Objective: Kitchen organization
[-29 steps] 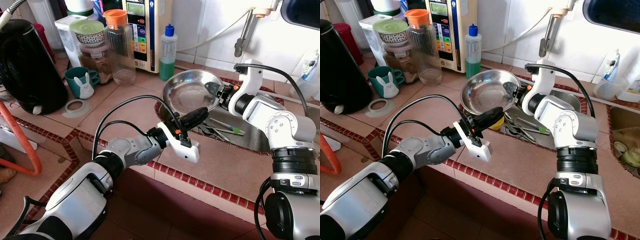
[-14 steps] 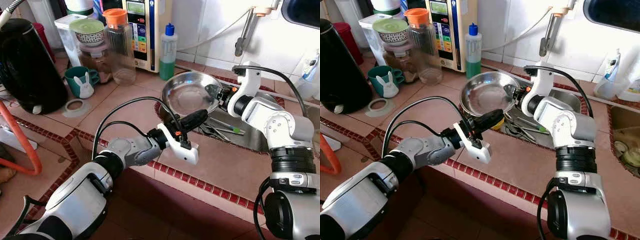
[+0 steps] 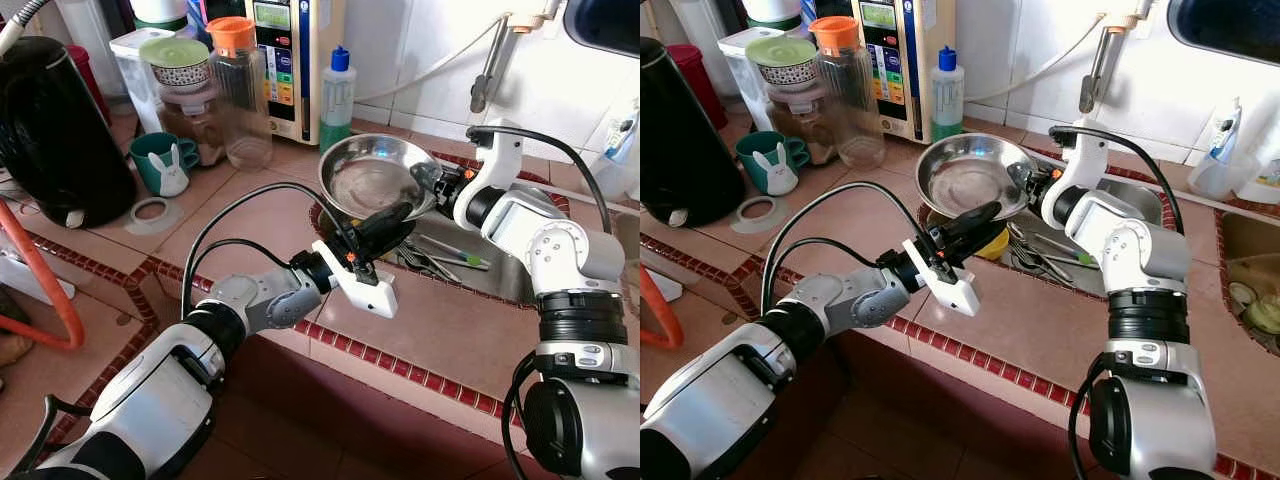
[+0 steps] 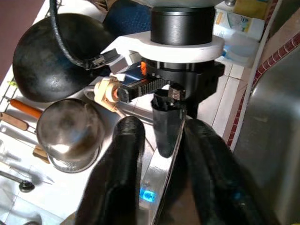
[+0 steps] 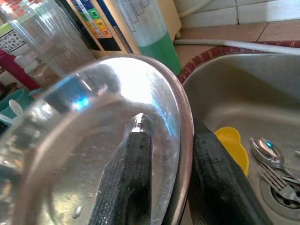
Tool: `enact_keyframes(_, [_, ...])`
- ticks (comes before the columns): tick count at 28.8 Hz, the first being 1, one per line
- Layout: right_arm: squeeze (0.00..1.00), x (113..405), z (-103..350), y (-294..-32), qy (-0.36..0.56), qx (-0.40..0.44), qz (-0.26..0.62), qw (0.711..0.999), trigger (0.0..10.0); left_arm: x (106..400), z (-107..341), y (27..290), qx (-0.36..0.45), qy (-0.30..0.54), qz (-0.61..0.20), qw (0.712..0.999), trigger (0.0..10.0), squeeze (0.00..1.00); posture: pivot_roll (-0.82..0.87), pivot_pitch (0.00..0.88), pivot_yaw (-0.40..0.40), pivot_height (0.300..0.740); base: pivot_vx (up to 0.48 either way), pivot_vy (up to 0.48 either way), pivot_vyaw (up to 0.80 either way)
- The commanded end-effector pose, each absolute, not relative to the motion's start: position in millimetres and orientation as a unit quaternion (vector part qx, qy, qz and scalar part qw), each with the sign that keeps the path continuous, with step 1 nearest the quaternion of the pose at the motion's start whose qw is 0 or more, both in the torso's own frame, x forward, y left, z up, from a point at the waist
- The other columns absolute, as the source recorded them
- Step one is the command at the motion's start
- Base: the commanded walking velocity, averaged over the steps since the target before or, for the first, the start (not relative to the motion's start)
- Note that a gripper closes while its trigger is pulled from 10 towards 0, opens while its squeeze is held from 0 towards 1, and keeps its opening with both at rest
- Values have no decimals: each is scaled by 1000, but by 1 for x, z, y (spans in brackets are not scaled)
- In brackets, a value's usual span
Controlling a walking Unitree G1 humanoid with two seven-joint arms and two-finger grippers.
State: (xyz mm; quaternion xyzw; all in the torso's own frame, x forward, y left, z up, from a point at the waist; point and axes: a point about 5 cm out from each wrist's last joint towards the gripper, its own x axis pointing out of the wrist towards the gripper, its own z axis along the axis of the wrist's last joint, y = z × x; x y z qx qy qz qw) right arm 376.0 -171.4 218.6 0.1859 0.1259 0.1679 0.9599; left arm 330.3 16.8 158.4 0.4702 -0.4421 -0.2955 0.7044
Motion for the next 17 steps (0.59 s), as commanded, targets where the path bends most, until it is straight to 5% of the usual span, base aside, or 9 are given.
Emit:
enact_keyframes(1, [0, 378, 215, -173, 133, 187, 153, 961, 0, 330, 174, 12, 435, -471, -278, 715, 10000, 1000, -22, 0, 12, 740, 0, 0, 0])
enact_keyframes(17, [0, 383, 213, -174, 126, 192, 130, 964, 0, 329, 178, 13, 413, -473, -273, 729, 10000, 1000, -20, 0, 9, 740, 0, 0, 0])
